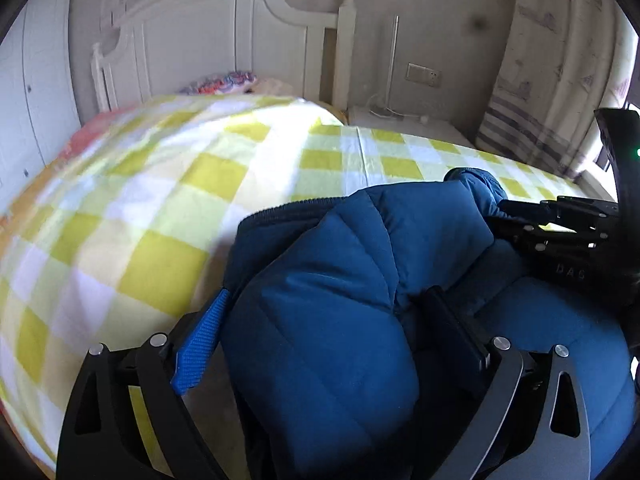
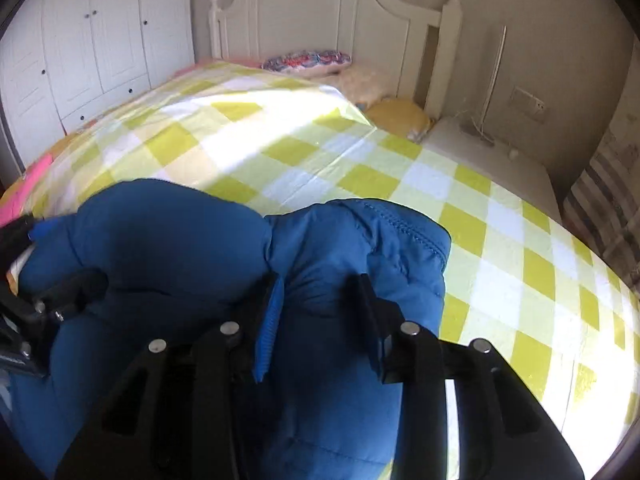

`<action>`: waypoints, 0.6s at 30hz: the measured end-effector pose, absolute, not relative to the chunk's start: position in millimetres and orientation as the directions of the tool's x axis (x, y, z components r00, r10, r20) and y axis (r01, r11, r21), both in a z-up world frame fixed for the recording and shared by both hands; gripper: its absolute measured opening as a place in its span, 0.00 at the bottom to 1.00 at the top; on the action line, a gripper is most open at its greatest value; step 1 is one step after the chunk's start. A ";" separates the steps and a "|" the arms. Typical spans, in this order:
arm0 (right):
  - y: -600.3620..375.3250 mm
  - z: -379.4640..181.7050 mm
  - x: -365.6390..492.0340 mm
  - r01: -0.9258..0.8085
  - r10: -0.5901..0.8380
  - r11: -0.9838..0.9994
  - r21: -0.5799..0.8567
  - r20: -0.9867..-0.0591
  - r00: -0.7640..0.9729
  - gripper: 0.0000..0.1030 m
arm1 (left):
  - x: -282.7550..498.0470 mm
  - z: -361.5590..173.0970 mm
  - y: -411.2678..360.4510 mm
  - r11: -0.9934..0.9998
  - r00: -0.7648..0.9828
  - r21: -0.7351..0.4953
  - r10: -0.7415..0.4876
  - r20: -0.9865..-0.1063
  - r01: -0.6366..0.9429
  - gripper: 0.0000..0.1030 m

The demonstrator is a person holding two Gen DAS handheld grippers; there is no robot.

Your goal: Fold large clothes

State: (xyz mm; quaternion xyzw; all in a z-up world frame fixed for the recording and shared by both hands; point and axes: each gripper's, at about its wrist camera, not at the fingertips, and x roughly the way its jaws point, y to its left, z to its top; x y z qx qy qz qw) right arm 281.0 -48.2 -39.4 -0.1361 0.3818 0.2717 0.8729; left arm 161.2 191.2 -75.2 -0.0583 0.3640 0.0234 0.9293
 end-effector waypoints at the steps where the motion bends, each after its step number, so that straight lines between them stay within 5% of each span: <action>1: -45.5 -36.7 279.4 -0.583 0.351 0.811 -0.058 -0.749 0.562 0.36 | 161.5 -76.2 193.5 0.991 0.732 -0.109 -0.014 -0.681 -0.082 0.95; 4: -42.1 -18.8 281.2 -0.586 0.303 0.802 -0.114 -0.768 0.564 0.37 | 161.8 -76.5 193.6 0.990 0.732 -0.116 -0.022 -0.681 -0.078 0.95; 11: -30.9 36.8 292.3 -0.511 0.355 0.854 -0.097 -0.609 0.709 0.45 | 160.6 -77.5 193.1 0.990 0.736 -0.122 -0.026 -0.677 -0.077 0.95; 14: 10.3 -23.6 314.9 -0.582 0.201 0.785 -0.214 -0.800 0.565 0.48 | 160.4 -77.6 193.5 0.989 0.736 -0.128 -0.032 -0.676 -0.074 0.95; 18: 29.1 -42.6 317.8 -0.569 0.093 0.754 -0.330 -0.803 0.589 0.50 | 162.9 -80.6 199.2 0.985 0.723 -0.154 -0.049 -0.689 -0.080 0.95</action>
